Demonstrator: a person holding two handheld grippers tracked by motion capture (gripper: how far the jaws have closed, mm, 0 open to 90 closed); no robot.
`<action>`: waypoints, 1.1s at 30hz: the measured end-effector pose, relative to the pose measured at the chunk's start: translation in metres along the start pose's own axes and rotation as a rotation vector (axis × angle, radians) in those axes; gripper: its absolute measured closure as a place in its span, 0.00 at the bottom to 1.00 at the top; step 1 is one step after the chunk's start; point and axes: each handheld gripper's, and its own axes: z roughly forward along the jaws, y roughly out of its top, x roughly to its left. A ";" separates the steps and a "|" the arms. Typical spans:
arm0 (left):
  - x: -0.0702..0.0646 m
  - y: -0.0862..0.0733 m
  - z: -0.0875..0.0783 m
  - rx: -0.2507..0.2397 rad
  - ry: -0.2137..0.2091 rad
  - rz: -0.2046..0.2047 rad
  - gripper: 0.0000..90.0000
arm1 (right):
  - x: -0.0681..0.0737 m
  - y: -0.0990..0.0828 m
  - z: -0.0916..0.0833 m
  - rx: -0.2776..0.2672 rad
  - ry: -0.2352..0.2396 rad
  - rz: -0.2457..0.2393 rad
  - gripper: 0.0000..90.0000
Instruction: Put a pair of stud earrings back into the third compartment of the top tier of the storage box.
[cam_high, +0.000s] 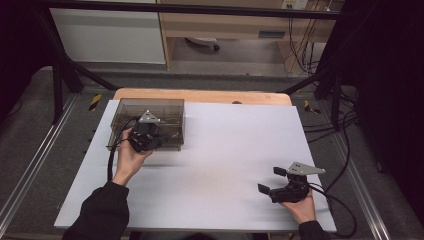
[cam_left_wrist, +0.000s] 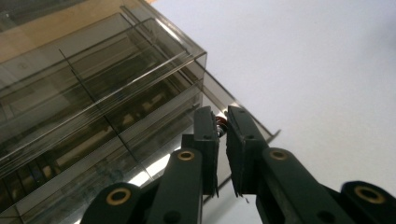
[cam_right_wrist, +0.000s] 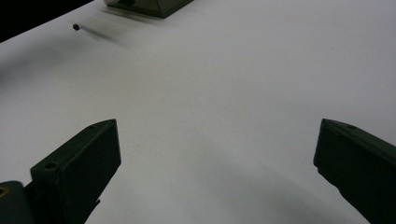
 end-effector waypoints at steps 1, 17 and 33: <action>0.001 -0.001 0.003 0.003 0.003 -0.003 0.92 | 0.000 0.000 0.000 0.000 0.001 0.000 0.01; 0.011 -0.011 0.016 0.023 0.011 -0.050 0.86 | 0.000 0.000 0.000 -0.002 0.001 0.000 0.01; 0.007 -0.007 -0.003 -0.021 -0.021 -0.026 0.87 | 0.000 0.000 0.000 0.000 0.001 0.001 0.02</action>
